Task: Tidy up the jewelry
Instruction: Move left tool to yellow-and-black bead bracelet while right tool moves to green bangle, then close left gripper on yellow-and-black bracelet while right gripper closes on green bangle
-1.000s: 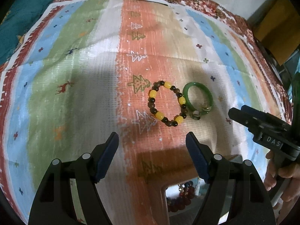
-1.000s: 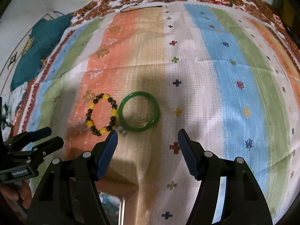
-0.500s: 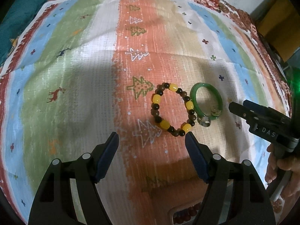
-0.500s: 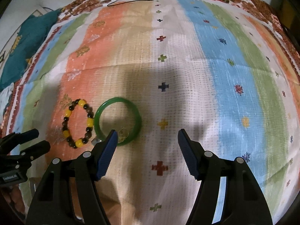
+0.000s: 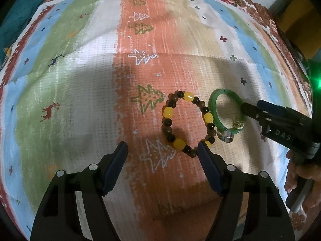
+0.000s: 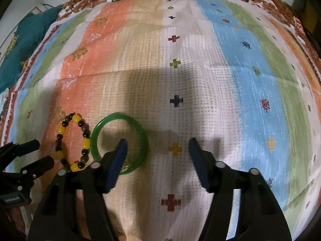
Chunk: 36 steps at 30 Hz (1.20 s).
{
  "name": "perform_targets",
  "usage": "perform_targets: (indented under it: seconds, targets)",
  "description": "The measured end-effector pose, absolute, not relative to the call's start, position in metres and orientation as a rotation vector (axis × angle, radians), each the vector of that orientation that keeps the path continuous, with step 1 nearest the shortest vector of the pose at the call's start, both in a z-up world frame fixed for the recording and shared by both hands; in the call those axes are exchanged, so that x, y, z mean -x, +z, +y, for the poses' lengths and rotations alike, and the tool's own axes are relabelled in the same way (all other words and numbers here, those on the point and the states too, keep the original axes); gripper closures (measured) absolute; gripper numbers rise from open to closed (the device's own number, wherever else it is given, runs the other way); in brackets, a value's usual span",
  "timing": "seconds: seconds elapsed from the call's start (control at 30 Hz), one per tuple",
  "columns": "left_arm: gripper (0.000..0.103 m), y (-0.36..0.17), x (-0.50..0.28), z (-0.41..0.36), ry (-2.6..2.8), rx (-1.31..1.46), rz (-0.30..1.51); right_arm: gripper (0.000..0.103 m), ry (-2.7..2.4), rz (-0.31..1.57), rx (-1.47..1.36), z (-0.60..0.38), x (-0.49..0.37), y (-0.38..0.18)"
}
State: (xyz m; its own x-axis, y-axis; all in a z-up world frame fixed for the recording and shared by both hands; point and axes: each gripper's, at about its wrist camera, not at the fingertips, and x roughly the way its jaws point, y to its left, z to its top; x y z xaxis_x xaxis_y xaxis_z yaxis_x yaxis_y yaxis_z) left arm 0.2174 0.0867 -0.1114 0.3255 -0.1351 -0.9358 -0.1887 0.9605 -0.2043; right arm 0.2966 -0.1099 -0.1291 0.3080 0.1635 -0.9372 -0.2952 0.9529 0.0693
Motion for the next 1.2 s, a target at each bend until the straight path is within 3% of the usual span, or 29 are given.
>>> perform_targets:
  seconds: [0.1,0.4,0.53,0.63,0.77,1.2]
  targets:
    - [0.036,-0.114,-0.221,0.086,0.031,0.291,1.250,0.046,0.300,1.221,0.140,-0.107,-0.299,-0.133]
    - [0.048,-0.124,-0.223,0.082,0.018,0.200,1.278,0.075,0.299,1.229,0.225,-0.098,-0.297,-0.142]
    - [0.067,-0.126,-0.221,0.085,0.003,0.217,1.285,0.094,0.319,1.244,0.218,-0.100,-0.295,-0.144]
    - [0.088,-0.127,-0.220,0.086,-0.022,0.242,1.294,0.095,0.326,1.246,0.218,-0.101,-0.294,-0.143]
    - [0.103,-0.127,-0.218,0.080,-0.023,0.217,1.297,0.095,0.325,1.240,0.231,-0.102,-0.290,-0.139]
    - [0.103,-0.102,-0.212,0.077,-0.007,0.236,1.247,0.095,0.301,1.152,0.311,-0.099,-0.273,-0.112]
